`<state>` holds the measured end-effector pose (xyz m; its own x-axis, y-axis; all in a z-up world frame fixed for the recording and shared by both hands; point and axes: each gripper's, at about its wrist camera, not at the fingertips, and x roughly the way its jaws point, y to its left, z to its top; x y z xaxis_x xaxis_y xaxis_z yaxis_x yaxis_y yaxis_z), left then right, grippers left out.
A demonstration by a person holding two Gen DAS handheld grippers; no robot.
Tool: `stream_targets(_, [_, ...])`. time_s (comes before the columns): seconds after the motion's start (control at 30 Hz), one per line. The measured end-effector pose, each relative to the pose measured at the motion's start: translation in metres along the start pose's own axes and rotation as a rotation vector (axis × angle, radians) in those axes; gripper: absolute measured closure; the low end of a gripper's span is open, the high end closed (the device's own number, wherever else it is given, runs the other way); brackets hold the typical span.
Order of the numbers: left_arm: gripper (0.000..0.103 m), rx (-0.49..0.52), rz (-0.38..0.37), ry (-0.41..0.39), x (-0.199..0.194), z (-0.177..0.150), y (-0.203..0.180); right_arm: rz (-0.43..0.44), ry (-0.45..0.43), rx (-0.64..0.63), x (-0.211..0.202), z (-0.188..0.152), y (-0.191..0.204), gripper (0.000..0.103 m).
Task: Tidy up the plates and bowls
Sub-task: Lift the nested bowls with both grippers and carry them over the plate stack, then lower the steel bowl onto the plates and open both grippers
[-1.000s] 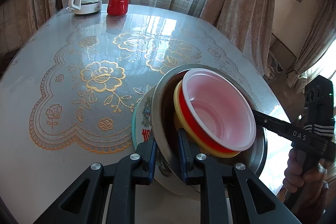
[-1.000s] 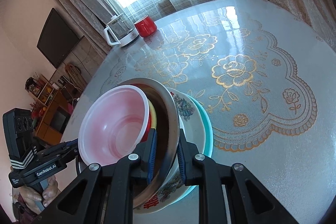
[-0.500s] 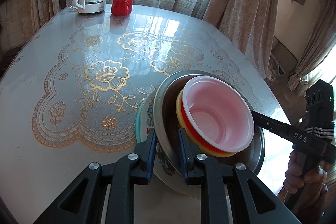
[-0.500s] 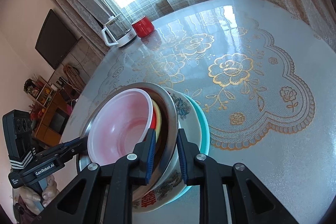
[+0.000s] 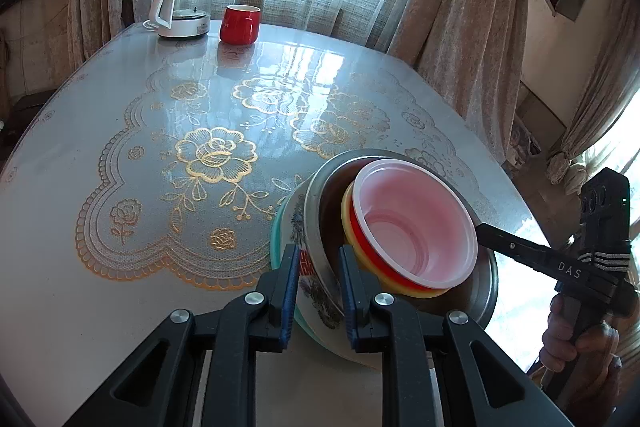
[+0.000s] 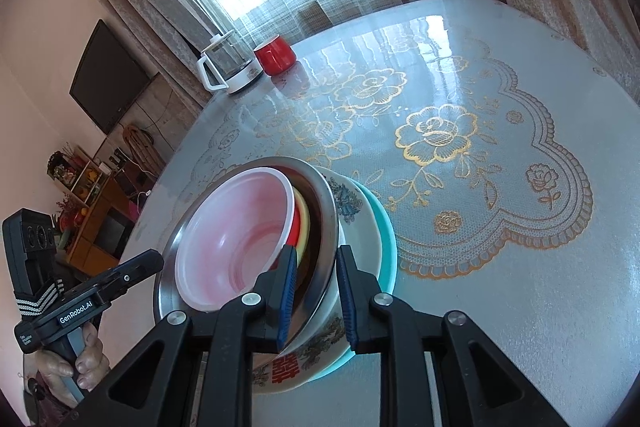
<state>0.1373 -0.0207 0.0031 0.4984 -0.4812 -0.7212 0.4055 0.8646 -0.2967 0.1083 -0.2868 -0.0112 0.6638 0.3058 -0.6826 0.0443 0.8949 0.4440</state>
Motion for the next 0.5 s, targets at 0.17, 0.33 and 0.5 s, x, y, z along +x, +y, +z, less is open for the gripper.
stream_targets(0.17, [0.086,0.027,0.01,0.0,0.0033,-0.0046,-0.0058,-0.016,-0.005,-0.015,0.0008,-0.0031,0.0026,0.084])
stream_targets(0.33, [0.086,0.017,-0.003,-0.002,0.0032,-0.0053,-0.0038,-0.047,-0.011,-0.047,0.003,-0.003,0.006,0.087])
stream_targets(0.5, [0.086,0.034,0.017,-0.01,0.0021,-0.0063,-0.0073,-0.042,-0.018,-0.042,0.001,-0.0011,0.0045,0.086])
